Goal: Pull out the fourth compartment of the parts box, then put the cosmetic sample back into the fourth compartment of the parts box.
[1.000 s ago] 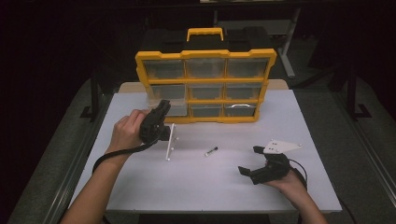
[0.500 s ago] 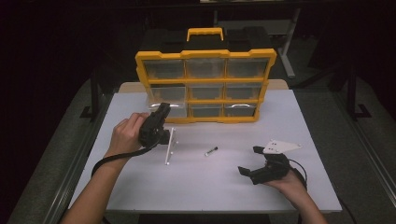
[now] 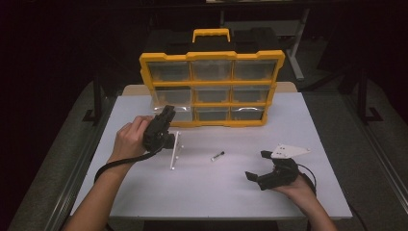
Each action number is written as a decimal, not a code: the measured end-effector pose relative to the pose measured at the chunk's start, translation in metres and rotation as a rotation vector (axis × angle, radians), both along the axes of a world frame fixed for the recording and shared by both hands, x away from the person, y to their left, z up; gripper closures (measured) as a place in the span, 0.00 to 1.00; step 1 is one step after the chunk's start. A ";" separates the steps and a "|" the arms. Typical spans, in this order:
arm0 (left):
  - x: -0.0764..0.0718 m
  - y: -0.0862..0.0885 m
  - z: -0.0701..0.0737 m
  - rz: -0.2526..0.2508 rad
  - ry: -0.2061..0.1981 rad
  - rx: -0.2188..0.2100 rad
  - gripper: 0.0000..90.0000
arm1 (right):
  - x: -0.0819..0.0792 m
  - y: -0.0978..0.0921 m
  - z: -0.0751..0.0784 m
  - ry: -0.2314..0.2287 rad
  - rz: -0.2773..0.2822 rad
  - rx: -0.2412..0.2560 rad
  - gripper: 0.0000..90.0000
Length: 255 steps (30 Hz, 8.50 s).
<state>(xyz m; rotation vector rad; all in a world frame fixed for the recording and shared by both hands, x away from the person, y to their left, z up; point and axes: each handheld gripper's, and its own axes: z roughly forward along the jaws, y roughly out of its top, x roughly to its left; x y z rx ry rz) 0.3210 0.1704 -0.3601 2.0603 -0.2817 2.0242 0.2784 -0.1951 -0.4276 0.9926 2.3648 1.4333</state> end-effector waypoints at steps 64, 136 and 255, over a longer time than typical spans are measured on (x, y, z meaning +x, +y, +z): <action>-0.045 0.001 -0.069 -0.026 0.062 -0.046 0.15 | -0.002 -0.001 0.001 -0.018 -0.001 0.005 0.00; -0.047 0.014 -0.102 -0.022 0.257 -0.259 0.00 | -0.005 -0.003 0.000 -0.014 -0.014 0.007 0.00; -0.007 0.045 -0.067 0.004 1.120 -1.031 0.00 | -0.003 -0.008 -0.008 -0.017 -0.034 0.001 0.00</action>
